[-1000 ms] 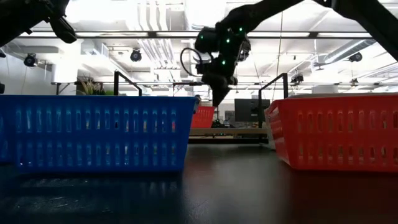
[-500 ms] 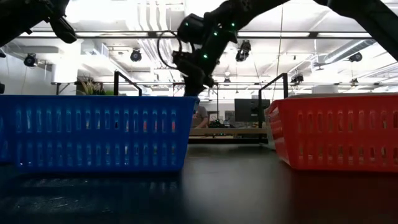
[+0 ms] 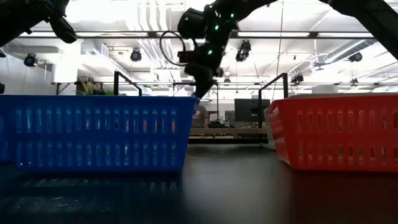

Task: Stack baskets on shelf by color
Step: Put the top right red basket on the shelf

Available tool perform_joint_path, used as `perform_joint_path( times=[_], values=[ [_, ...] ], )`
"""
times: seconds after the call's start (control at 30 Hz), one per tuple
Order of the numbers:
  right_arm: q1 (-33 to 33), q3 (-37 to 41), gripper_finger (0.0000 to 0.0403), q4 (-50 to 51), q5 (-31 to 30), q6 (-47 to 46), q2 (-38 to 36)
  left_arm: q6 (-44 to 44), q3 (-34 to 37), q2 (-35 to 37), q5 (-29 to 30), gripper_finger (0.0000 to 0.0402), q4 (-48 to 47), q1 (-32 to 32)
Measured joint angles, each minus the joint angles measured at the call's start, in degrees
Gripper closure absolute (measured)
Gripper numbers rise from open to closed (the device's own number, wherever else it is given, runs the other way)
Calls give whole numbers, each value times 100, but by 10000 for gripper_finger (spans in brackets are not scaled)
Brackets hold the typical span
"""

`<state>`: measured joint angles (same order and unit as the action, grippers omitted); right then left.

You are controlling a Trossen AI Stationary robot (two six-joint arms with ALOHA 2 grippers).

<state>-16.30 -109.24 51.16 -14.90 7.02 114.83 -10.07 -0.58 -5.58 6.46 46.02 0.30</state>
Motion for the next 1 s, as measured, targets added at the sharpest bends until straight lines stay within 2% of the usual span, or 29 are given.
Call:
perform_joint_path(
  times=[0.17,0.47,0.63,1.0],
  values=[
    [-96,73,394,51,581,-319,49,1,0,0,1,402,0,1],
    [-119,175,394,-1364,608,-103,636,0,0,0,0,402,4,0],
    [-186,-44,394,-1948,584,99,902,0,0,0,2,402,0,0],
    [-223,-320,394,-1871,571,198,891,0,0,0,2,402,-7,1]
  ],
)
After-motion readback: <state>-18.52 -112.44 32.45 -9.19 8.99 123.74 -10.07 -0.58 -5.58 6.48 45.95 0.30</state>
